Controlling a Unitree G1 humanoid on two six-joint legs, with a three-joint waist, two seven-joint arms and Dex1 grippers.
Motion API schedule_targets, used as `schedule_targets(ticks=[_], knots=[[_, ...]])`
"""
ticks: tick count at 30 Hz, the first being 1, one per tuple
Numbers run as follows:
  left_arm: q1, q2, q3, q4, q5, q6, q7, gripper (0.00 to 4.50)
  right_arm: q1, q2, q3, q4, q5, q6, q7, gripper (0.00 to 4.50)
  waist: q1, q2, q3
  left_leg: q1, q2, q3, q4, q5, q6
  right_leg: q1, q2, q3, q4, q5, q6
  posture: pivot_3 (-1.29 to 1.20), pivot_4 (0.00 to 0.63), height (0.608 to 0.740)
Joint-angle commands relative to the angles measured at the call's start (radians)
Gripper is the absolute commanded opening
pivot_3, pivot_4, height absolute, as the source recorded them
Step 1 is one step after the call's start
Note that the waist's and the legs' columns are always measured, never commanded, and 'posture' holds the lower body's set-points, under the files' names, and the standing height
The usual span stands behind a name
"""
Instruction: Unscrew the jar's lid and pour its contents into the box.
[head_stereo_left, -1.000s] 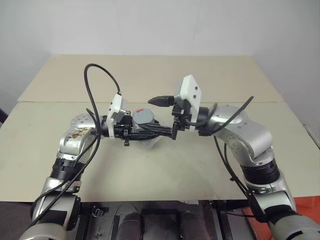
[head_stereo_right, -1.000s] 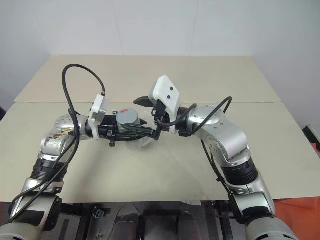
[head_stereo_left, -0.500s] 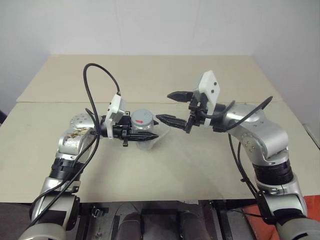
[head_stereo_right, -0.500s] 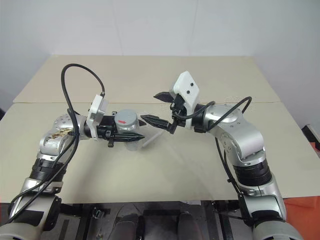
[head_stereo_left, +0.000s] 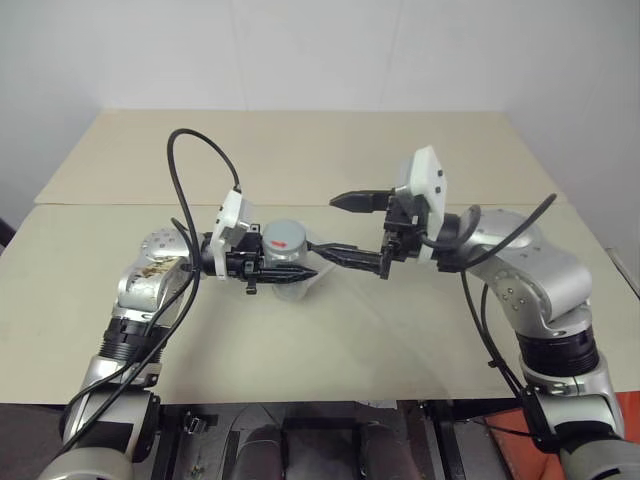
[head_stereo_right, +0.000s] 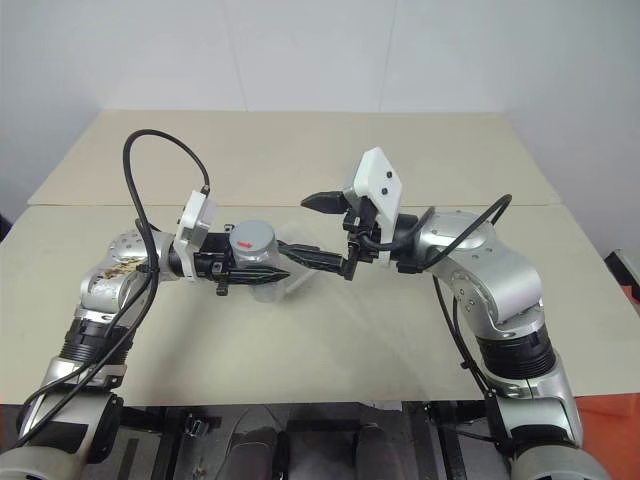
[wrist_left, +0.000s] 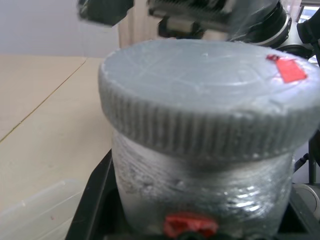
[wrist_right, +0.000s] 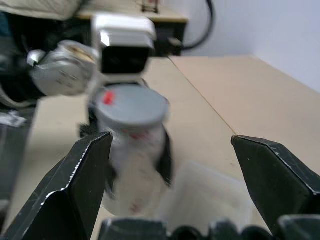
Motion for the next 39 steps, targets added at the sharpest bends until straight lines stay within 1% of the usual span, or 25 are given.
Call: schedule_targets(ticks=[1, 6, 16, 25, 39], knots=[[-0.011, -0.006, 0.002, -0.016, 0.004, -0.024, 0.0, 1.96, -0.04, 0.024, 0.002, -0.056, 0.031, 0.05, -0.041, 4.44, -0.001, 0.0, 0.0, 0.0, 0.0, 0.0, 0.0, 0.0, 0.0, 0.0, 0.0, 0.0, 0.0, 0.0, 0.0, 0.0, 0.15, 0.74], [-0.01, -0.009, -0.001, -0.016, 0.004, -0.028, -0.001, 1.96, -0.073, 0.06, 0.018, -0.071, 0.046, 0.112, -0.088, 4.44, 0.0, 0.0, 0.0, 0.0, 0.0, 0.0, 0.0, 0.0, 0.0, 0.0, 0.0, 0.0, 0.0, 0.0, 0.0, 0.0, 0.15, 0.74], [-0.009, -0.011, -0.001, -0.021, 0.009, -0.028, 0.001, 1.96, -0.122, 0.099, 0.059, -0.082, 0.044, 0.183, -0.127, 4.44, 0.0, 0.0, 0.0, 0.0, 0.0, 0.0, 0.0, 0.0, 0.0, 0.0, 0.0, 0.0, 0.0, 0.0, 0.0, 0.0, 0.15, 0.74], [-0.012, -0.008, -0.002, -0.015, 0.019, -0.035, 0.0, 1.96, -0.157, 0.117, 0.101, -0.057, 0.018, 0.206, -0.144, 4.44, -0.001, 0.0, 0.0, 0.0, 0.0, 0.0, 0.0, 0.0, 0.0, 0.0, 0.0, 0.0, 0.001, 0.0, 0.0, 0.0, 0.15, 0.74], [-0.016, -0.006, 0.004, -0.012, 0.028, -0.039, -0.007, 1.96, -0.183, 0.123, 0.113, -0.021, 0.017, 0.226, -0.143, 4.44, -0.001, 0.0, 0.0, 0.0, 0.0, 0.0, 0.0, 0.0, 0.0, 0.0, 0.0, 0.0, 0.001, 0.0, 0.0, 0.0, 0.15, 0.74]])
